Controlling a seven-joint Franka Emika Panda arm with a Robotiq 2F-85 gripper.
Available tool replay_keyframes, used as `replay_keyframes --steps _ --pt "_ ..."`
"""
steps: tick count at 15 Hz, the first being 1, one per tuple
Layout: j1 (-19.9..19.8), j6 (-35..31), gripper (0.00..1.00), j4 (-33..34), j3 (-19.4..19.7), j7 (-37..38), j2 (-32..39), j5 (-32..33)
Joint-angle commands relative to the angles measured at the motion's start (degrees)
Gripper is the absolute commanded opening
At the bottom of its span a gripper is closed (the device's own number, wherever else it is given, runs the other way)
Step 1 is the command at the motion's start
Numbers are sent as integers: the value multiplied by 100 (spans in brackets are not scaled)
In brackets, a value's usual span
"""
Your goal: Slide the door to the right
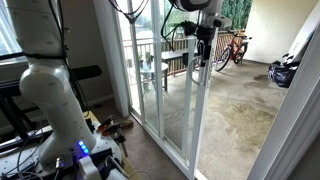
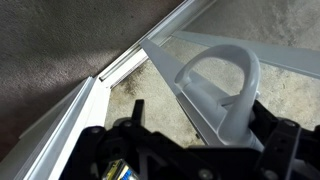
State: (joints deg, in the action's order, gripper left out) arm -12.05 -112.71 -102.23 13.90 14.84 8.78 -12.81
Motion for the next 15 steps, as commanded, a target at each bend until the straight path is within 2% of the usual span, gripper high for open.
replay_keyframes --steps 1,9,15 --pt "-376 32 100 381 304 -50 492 359" --pt "-746 240 100 694 483 -158 705 128" --pt "-1268 570 100 1298 588 -361 1156 -341"
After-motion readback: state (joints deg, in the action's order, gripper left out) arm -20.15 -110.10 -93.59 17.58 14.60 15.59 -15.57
